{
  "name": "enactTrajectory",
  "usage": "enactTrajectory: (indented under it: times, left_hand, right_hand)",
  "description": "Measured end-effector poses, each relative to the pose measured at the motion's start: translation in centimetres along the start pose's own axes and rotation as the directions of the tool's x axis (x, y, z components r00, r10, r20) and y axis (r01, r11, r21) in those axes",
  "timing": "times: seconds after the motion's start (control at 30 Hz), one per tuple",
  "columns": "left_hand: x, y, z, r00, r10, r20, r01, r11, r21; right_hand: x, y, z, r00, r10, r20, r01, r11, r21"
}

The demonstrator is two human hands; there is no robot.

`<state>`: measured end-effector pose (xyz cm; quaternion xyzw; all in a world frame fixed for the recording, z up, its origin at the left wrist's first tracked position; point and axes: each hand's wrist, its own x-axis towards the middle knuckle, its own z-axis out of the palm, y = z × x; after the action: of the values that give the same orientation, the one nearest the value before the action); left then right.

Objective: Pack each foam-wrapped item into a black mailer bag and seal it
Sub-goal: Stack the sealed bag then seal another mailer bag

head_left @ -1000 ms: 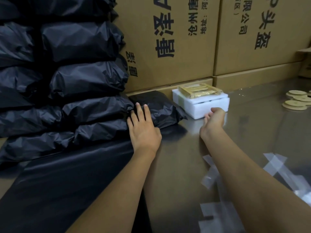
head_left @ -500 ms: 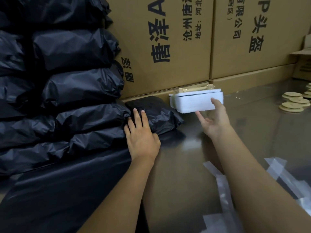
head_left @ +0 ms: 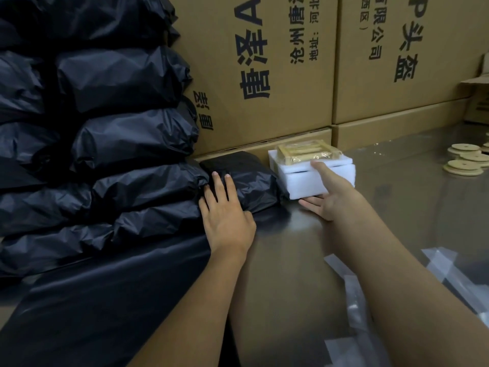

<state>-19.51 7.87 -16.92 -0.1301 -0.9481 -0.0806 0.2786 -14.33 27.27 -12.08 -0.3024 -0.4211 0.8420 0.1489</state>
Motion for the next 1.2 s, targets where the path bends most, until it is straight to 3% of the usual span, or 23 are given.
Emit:
enactTrajectory:
  times: [0.23, 0.33, 0.47, 0.53, 0.6, 0.67, 0.77, 0.87, 0.9, 0.97, 1.0, 1.03, 1.07, 1.13, 1.17, 1.2]
  left_hand:
    - [-0.2, -0.1, -0.2, 1.0, -0.001, 0.009, 0.001, 1.0, 0.028]
    - [-0.3, 0.2, -0.8, 0.999, -0.013, 0.051, 0.011, 0.999, 0.032]
    - [0.1, -0.2, -2.4, 0.97, 0.054, 0.236, -0.078, 0.993, 0.094]
    - [1.7, -1.0, -4.5, 0.901, 0.101, 0.421, -0.155, 0.983, 0.097]
    - [2.9, -1.5, -7.3, 0.805, 0.109, 0.583, -0.168, 0.985, 0.046]
    - [2.7, -1.9, -9.8, 0.756, 0.137, 0.64, -0.176, 0.984, -0.003]
    - [-1.6, -2.0, -13.3, 0.766, 0.227, 0.602, -0.129, 0.971, -0.202]
    - [-7.7, -1.5, -16.9, 0.79, 0.343, 0.509, -0.058, 0.868, -0.494]
    - [-9.7, -1.1, -18.1, 0.738, 0.394, 0.548, 0.01, 0.805, -0.593]
    - [-13.7, -0.2, -20.9, 0.527, 0.604, 0.598, 0.05, 0.68, -0.731]
    - [-16.4, 0.5, -22.2, 0.495, 0.619, 0.61, 0.06, 0.676, -0.735]
    - [-18.5, -0.2, -22.4, 0.523, 0.614, 0.591, -0.038, 0.709, -0.704]
    - [-20.4, -1.2, -21.0, 0.596, 0.653, 0.467, -0.205, 0.686, -0.698]
    - [-23.1, -0.1, -19.6, 0.713, 0.62, 0.328, -0.308, 0.697, -0.648]
    - [-24.9, -0.9, -20.4, 0.678, 0.655, 0.335, -0.432, 0.723, -0.538]
    - [-26.1, -1.3, -22.0, 0.715, 0.64, 0.283, -0.436, 0.724, -0.535]
  right_hand:
    - [-1.8, -0.6, 0.5, 0.993, -0.092, -0.077, 0.093, 0.996, 0.013]
    - [-3.5, -2.1, 1.0, 0.993, -0.107, -0.046, 0.11, 0.991, 0.08]
    - [-6.4, -2.8, 2.3, 0.992, -0.128, 0.011, 0.126, 0.988, 0.09]
    - [-8.5, -2.8, 3.0, 0.995, -0.1, 0.023, 0.097, 0.991, 0.097]
    - [-10.9, -2.8, 3.3, 0.998, -0.043, 0.036, 0.038, 0.991, 0.132]
    - [-13.3, -2.6, 3.0, 0.998, -0.016, 0.06, 0.003, 0.977, 0.214]
    - [-16.9, -2.2, 2.3, 0.996, 0.031, 0.084, -0.055, 0.953, 0.299]
    - [-20.4, -2.5, 2.1, 0.996, 0.055, 0.069, -0.076, 0.937, 0.341]
    - [-21.3, -2.6, 2.1, 0.996, 0.056, 0.068, -0.076, 0.935, 0.345]
    - [-23.0, -2.7, 2.1, 0.996, 0.053, 0.068, -0.073, 0.934, 0.35]
    - [-23.7, -2.7, 2.1, 0.997, 0.051, 0.064, -0.07, 0.93, 0.36]
    - [-24.4, -2.7, 2.2, 0.997, 0.049, 0.059, -0.067, 0.926, 0.371]
    - [-25.1, -2.6, 2.2, 0.997, 0.047, 0.054, -0.064, 0.923, 0.379]
    - [-26.3, -2.6, 2.2, 0.998, 0.046, 0.048, -0.061, 0.923, 0.38]
    - [-27.0, -2.4, 2.1, 0.998, 0.044, 0.049, -0.059, 0.927, 0.371]
    - [-27.6, -2.2, 2.0, 0.998, 0.036, 0.054, -0.053, 0.932, 0.358]
